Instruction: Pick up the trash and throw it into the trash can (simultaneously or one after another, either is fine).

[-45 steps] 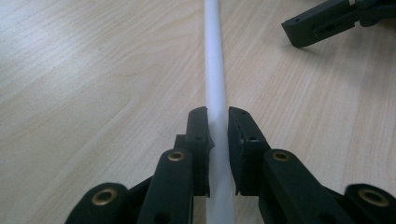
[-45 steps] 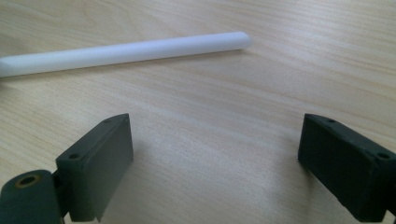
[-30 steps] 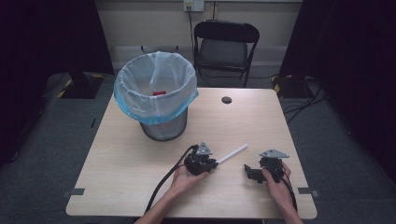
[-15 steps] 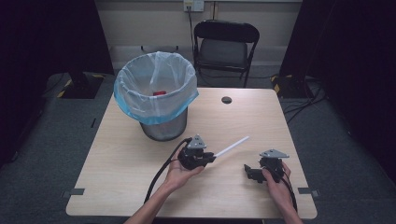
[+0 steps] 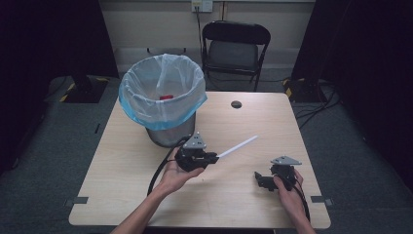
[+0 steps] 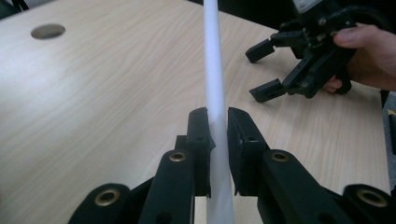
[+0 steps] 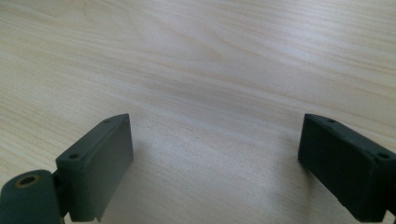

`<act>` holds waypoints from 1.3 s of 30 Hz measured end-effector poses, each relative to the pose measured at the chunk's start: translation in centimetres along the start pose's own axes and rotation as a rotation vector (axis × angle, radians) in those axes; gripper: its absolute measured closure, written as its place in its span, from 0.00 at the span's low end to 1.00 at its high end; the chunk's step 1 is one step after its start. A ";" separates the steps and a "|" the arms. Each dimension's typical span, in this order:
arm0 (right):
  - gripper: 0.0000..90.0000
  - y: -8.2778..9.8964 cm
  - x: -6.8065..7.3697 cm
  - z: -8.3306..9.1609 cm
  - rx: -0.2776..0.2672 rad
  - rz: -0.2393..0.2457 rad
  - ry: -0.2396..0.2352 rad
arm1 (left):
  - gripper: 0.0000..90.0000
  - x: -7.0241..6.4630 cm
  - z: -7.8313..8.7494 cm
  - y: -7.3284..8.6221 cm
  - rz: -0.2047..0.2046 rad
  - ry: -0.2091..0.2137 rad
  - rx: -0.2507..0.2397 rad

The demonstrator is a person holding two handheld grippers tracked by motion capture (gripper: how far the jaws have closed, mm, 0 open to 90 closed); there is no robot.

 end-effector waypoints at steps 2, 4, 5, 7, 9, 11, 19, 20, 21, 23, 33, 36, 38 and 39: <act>0.11 0.0 0.0 0.0 0.000 0.000 0.000 | 0.89 0.1 0.8 -0.4 0.013 0.024 -0.045; 0.10 0.0 0.0 0.0 0.000 0.000 0.000 | 0.89 0.1 1.1 -0.6 0.017 0.026 -0.055; 0.10 0.0 0.0 0.0 0.000 0.000 0.000 | 0.89 0.0 1.5 -0.8 0.014 0.024 -0.063; 0.10 0.0 0.0 0.0 0.000 0.000 0.000 | 0.89 0.0 2.0 -1.0 0.012 0.024 -0.070; 0.10 0.0 0.0 0.0 0.000 0.000 0.000 | 0.89 0.0 2.4 -1.1 0.009 0.025 -0.078; 0.10 0.0 0.0 0.0 0.000 0.000 0.000 | 0.89 0.0 2.8 -1.4 0.001 0.027 -0.090; 0.10 0.0 0.0 0.0 0.000 0.000 0.000 | 0.89 0.1 4.3 -2.4 -0.013 0.032 -0.143; 0.10 0.0 0.0 0.0 0.000 0.000 0.000 | 0.89 0.1 4.5 -2.6 -0.010 0.032 -0.149; 0.10 0.0 0.0 0.0 0.000 0.000 0.000 | 0.89 0.2 4.8 -2.9 -0.010 0.032 -0.167; 0.10 0.0 0.0 0.0 0.000 0.000 0.000 | 0.89 0.4 5.2 -3.1 -0.013 0.029 -0.174; 0.10 0.0 0.0 0.0 0.000 0.000 0.000 | 0.89 0.7 6.5 -4.0 -0.025 0.014 -0.203; 0.10 0.0 0.0 0.0 0.000 0.000 0.000 | 0.89 0.6 6.9 -4.6 -0.032 0.013 -0.215; 0.11 0.0 0.0 0.0 0.000 0.000 0.000 | 0.89 0.7 7.2 -5.0 -0.039 0.015 -0.223; 0.11 0.0 0.0 0.0 0.000 0.000 0.000 | 0.89 0.8 7.4 -5.1 -0.043 0.013 -0.226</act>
Point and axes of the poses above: each handheld gripper's, and its own axes: z roughly backward along the jaws, y roughly out of its underside, x roughly to its left, the point moved 2 cm from there along -z, roughly forward along the jaws, and after that the axes turned 3 degrees about x, right-handed, at the moved point
